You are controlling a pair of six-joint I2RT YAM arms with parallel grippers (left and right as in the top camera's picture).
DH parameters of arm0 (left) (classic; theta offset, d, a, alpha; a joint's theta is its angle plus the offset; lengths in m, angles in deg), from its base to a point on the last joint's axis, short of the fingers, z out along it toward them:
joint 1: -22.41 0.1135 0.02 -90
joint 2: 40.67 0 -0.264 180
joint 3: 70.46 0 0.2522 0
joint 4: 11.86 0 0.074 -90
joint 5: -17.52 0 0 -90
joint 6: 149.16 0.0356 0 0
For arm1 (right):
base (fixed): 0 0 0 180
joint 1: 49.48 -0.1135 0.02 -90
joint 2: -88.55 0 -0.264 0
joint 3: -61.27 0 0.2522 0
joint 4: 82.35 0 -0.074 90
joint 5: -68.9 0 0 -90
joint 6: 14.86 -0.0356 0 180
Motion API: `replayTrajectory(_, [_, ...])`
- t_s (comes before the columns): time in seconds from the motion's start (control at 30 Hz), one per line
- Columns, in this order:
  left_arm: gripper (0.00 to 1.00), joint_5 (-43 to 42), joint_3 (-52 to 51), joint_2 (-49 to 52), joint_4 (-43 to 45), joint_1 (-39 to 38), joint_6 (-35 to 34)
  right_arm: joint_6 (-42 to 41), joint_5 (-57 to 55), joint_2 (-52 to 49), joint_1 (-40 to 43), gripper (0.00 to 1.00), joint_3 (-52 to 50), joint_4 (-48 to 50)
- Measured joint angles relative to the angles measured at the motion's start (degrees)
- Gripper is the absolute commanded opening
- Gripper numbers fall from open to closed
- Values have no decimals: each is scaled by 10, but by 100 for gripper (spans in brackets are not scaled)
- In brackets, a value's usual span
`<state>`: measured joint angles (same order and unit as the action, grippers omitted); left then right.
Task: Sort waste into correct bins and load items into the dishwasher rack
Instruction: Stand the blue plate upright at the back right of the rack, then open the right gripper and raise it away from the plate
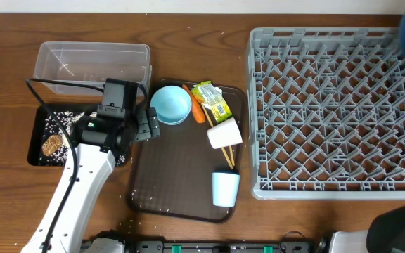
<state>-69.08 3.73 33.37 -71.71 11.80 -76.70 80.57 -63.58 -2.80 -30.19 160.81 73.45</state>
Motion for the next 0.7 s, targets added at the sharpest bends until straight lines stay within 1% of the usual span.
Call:
replayTrajectory(0.03, [98,0,0,0,0,0,0,34,-11,-9,0,1,0,27])
replayTrajectory(0.2, [98,0,0,0,0,0,0,140,-43,-64,-1,1,0,106])
replayTrajectory(0.3, [98,0,0,0,0,0,0,192,-63,-108,-4,1,0,152])
replayTrajectory(0.4, [98,0,0,0,0,0,0,232,-76,-143,-4,1,0,174])
replayTrajectory(0.53, [98,0,0,0,0,0,0,261,-84,-161,-4,1,0,176])
replayTrajectory(0.7, [98,0,0,0,0,0,0,274,-86,-162,-10,1,0,180])
